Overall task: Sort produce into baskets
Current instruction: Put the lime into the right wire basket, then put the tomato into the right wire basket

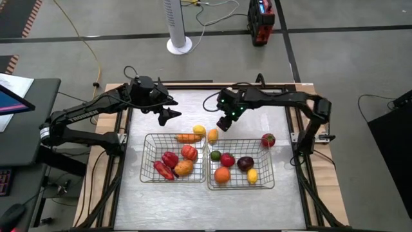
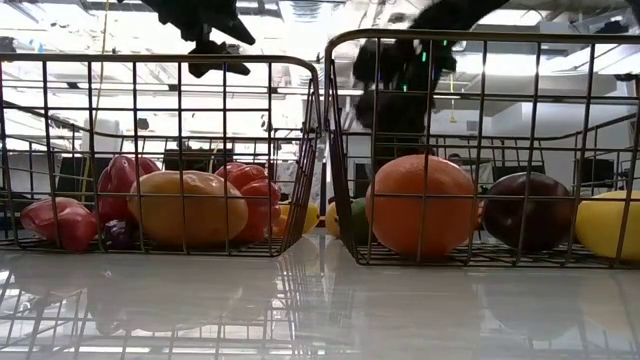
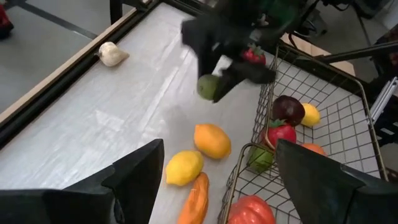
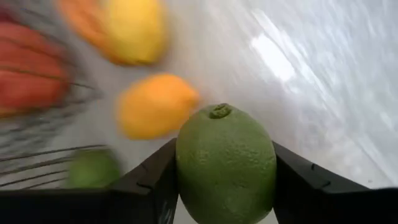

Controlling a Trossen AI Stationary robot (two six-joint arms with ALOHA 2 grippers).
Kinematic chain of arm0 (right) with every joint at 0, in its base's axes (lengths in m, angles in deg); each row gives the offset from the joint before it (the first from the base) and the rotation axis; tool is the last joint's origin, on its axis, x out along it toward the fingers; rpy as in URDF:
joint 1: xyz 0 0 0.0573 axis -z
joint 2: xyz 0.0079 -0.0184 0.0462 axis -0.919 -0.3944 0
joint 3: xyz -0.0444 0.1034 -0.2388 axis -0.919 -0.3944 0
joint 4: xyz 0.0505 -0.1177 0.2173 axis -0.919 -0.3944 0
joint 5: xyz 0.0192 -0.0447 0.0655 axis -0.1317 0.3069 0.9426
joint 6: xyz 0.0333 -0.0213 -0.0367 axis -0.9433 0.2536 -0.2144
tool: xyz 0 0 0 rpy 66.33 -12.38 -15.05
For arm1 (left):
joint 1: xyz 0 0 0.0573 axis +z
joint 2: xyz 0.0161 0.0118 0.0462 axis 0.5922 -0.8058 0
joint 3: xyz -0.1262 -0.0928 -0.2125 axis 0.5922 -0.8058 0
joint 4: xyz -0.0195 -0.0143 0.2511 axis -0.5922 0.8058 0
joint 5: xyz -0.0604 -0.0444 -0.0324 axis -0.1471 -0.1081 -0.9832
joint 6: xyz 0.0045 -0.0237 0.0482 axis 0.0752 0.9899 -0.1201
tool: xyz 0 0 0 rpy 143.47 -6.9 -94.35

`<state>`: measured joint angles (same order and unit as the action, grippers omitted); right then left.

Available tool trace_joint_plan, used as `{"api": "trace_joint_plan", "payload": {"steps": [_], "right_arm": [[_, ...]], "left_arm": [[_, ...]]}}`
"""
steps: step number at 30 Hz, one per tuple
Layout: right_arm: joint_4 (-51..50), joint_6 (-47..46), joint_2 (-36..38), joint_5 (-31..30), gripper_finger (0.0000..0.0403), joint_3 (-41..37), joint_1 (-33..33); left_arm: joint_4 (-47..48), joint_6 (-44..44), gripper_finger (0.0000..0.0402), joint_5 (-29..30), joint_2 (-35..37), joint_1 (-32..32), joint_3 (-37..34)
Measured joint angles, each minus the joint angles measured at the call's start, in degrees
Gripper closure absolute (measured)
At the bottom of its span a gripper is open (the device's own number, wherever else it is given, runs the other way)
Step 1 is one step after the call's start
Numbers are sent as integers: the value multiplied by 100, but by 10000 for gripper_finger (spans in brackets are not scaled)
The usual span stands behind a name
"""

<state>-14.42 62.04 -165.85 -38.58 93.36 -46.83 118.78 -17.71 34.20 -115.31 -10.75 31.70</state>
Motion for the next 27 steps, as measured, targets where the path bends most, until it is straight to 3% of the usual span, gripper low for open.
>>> {"api": "trace_joint_plan", "payload": {"steps": [9,17,22,27], "right_arm": [[-246,286,1125,640,171,326,-1053],[-1828,-210,1182,508,112,321,-1981],[-2546,-744,1266,158,70,317,-1999],[-2578,-1038,1630,-551,60,324,-1624]], "left_arm": [[-11,-32,109,0,0,0,0],[-116,-163,109,11,0,4,0],[-114,-163,109,-11,0,4,0],[-129,-146,109,-12,0,3,-2]]}}
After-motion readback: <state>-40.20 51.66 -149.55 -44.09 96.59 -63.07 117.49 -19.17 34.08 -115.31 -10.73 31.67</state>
